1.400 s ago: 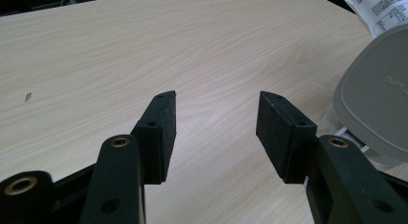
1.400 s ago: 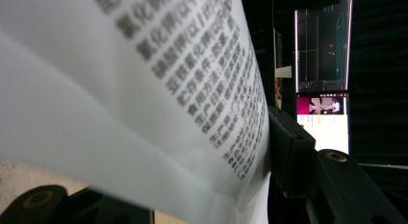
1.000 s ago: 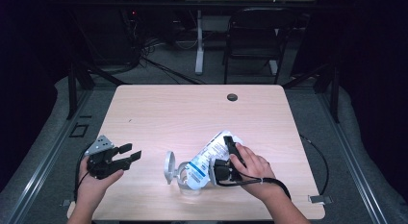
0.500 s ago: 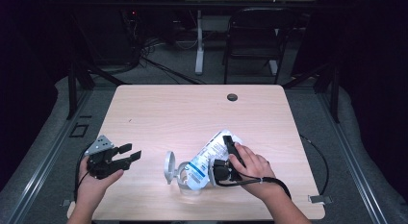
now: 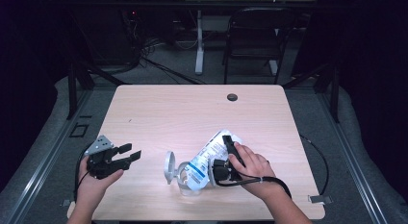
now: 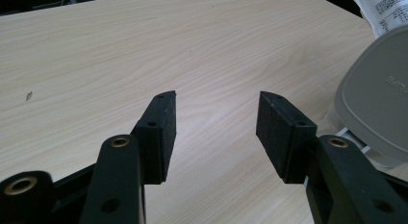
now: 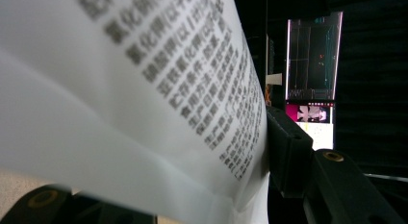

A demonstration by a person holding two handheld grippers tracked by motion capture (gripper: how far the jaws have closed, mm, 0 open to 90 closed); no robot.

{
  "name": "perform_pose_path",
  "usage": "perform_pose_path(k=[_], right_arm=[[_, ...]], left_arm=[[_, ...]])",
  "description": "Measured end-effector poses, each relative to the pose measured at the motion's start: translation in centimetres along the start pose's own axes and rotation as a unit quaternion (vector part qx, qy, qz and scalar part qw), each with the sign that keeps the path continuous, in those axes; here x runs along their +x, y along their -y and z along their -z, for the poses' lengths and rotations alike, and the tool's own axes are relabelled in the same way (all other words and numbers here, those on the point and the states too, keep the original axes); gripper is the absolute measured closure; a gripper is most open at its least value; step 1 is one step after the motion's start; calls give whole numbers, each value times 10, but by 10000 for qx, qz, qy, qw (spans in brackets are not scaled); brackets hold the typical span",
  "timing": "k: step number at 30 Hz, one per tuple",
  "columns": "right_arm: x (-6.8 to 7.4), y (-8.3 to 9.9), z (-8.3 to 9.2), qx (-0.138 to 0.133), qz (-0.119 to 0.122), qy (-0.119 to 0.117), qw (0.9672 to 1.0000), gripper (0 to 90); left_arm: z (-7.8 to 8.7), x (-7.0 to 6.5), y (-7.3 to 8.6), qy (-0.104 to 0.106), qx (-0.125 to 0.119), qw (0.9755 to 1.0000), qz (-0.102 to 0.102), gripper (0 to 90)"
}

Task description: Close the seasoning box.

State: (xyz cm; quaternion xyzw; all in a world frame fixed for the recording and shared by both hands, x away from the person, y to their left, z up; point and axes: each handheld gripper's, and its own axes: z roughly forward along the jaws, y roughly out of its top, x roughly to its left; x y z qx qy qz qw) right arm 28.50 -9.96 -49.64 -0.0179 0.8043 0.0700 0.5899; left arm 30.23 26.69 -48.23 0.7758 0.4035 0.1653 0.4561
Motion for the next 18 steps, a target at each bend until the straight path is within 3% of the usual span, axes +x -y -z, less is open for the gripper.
perform_pose_path(k=[18], right_arm=[[-1,-1,0,23,28,15,10000,536]], left_arm=[[0,0,0,-16,-11,10000,9,497]])
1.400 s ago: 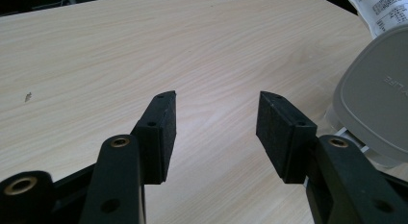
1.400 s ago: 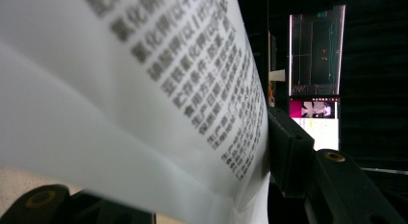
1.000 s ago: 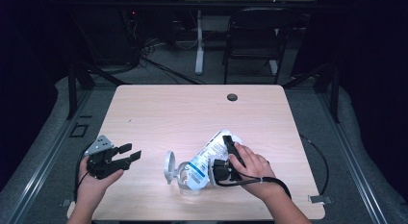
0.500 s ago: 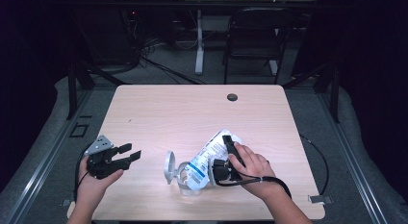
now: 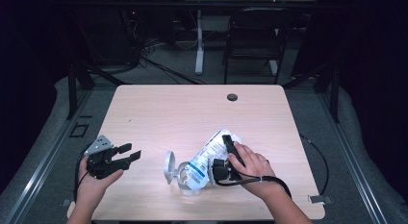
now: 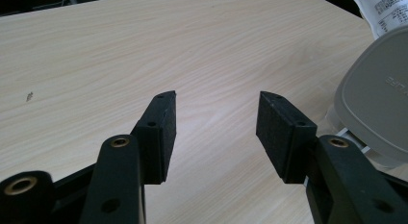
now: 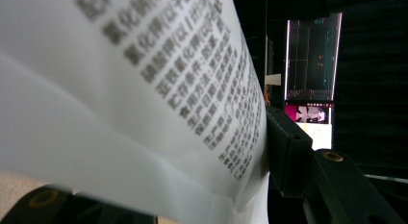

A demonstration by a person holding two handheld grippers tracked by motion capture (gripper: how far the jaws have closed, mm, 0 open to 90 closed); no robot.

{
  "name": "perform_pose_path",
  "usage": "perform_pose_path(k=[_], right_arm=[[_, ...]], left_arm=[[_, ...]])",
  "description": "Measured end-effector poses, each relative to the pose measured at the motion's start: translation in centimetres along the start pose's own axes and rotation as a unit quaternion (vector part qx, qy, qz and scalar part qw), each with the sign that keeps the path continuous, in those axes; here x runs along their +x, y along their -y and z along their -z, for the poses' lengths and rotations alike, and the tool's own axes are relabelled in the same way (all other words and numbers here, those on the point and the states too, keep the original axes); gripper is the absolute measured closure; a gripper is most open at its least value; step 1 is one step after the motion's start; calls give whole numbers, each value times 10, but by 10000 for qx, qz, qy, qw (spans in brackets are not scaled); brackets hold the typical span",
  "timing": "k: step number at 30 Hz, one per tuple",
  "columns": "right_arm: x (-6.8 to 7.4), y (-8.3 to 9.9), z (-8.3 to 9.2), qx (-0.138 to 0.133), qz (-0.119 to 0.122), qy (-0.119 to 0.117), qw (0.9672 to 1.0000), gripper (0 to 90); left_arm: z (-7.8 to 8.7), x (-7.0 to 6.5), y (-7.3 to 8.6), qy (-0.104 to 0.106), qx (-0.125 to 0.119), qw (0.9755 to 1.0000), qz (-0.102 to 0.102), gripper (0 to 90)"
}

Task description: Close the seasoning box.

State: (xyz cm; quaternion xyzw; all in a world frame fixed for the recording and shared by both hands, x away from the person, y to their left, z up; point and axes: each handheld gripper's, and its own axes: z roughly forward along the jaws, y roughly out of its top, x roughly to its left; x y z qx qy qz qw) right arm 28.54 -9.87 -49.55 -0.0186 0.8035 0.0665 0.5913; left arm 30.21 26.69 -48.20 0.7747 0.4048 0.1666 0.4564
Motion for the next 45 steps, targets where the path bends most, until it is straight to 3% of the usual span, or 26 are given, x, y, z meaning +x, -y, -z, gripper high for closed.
perform_pose_path(k=[14,16,19,45], right_arm=[[-1,-1,1,30,18,10,10000,539],[-2,-1,2,129,119,41,9998,539],[-1,-1,1,44,37,12,10000,540],[-4,-1,1,-30,153,65,9999,558]], left_arm=[[0,1,0,5,-11,10000,-9,497],[0,1,0,10,-3,10000,0,497],[0,1,0,3,-10,10000,1,497],[0,1,0,-1,-11,10000,1,497]])
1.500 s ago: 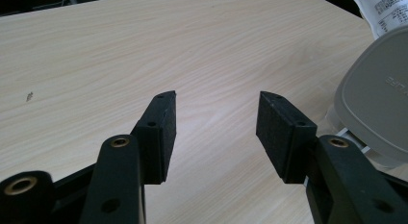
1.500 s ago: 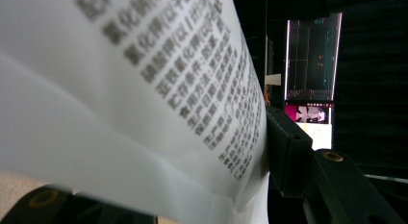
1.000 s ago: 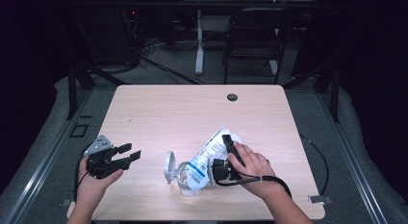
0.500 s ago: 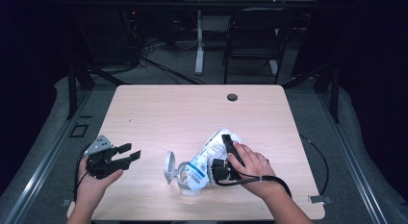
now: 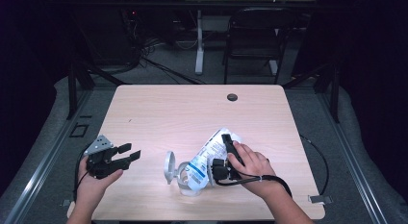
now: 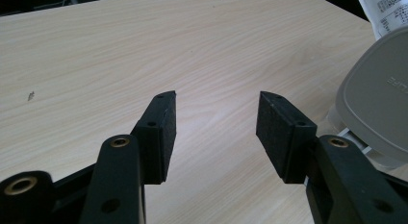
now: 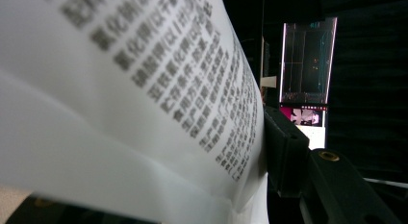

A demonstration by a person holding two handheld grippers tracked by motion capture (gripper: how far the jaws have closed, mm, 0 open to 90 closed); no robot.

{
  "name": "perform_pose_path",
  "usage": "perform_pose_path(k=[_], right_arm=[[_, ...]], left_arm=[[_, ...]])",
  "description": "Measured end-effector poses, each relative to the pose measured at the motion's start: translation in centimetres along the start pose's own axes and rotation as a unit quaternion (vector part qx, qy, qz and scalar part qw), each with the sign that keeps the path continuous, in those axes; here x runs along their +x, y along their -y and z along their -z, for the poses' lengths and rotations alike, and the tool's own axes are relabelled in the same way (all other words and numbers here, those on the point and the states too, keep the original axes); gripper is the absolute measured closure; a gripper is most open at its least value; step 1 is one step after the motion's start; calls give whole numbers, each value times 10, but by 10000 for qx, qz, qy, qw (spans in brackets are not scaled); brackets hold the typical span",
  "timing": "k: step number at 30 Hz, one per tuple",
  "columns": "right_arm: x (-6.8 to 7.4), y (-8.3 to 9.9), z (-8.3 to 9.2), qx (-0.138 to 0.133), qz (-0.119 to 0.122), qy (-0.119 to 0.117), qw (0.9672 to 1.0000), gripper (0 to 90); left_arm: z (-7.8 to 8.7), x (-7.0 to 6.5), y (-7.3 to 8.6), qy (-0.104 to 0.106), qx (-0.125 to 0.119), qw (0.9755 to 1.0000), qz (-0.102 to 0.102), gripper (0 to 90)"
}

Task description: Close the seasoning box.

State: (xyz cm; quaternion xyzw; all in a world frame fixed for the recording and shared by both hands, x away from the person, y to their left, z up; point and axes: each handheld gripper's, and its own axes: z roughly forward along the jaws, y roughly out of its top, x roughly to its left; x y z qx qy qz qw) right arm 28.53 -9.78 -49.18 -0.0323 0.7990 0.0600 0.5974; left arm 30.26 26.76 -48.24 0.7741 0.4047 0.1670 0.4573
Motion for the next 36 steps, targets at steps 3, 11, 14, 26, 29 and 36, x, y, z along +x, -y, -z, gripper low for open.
perform_pose_path(k=[3,11,14,26,29,36], right_arm=[[-1,-1,1,59,33,-8,10000,561],[0,-1,0,-25,13,8,10000,573],[0,-1,1,-7,-1,-4,10000,577],[0,-1,1,-33,1,-10,10000,588],[0,-1,1,-34,6,-12,10000,591],[-1,-1,2,-14,9,-12,10000,600]], left_arm=[[0,0,0,-1,-2,10000,1,497],[0,0,0,0,-4,10000,2,497],[0,0,0,1,-2,10000,2,497],[0,0,0,0,2,10000,8,497],[0,0,0,0,0,10000,8,497],[0,0,0,0,2,10000,8,497]])
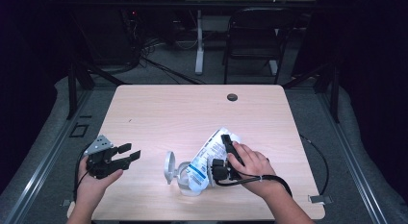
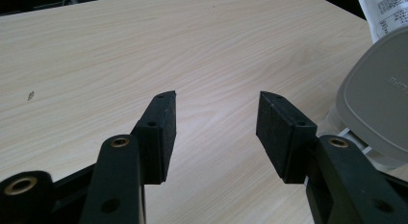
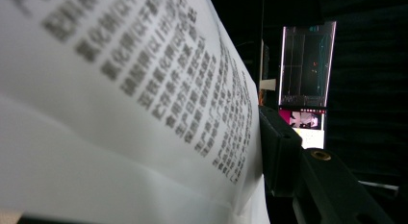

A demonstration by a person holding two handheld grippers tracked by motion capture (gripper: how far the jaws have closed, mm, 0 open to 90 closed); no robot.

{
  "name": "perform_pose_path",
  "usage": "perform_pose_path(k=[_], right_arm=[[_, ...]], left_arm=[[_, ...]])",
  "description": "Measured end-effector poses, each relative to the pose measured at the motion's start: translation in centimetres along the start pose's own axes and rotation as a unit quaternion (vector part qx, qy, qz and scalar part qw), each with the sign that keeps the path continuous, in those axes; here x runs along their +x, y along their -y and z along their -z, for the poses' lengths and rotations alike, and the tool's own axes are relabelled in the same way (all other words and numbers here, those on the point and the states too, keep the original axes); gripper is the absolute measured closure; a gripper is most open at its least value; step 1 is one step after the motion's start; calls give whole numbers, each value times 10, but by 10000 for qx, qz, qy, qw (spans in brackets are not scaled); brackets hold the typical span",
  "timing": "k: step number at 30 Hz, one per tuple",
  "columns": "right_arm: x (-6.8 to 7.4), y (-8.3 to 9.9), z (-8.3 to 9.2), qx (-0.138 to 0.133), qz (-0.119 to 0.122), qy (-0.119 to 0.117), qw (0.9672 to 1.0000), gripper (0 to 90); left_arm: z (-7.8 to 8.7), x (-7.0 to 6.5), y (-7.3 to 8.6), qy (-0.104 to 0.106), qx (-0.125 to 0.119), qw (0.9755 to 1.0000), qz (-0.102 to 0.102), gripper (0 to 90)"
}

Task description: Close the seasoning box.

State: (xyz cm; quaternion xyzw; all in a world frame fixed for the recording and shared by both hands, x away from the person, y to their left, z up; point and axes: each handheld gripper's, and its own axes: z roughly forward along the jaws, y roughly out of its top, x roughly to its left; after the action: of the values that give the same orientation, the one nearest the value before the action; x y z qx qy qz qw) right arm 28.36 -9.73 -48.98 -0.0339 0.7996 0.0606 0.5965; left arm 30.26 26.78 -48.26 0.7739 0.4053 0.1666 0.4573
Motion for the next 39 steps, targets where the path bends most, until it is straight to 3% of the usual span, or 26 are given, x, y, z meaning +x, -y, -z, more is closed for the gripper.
perform_pose_path(k=[14,39], right_arm=[[-2,0,1,-4,97,34,9999,617],[-1,-1,2,-5,15,26,10000,650]], left_arm=[[0,0,0,1,4,10000,1,497],[1,1,0,-12,19,10000,12,497]])
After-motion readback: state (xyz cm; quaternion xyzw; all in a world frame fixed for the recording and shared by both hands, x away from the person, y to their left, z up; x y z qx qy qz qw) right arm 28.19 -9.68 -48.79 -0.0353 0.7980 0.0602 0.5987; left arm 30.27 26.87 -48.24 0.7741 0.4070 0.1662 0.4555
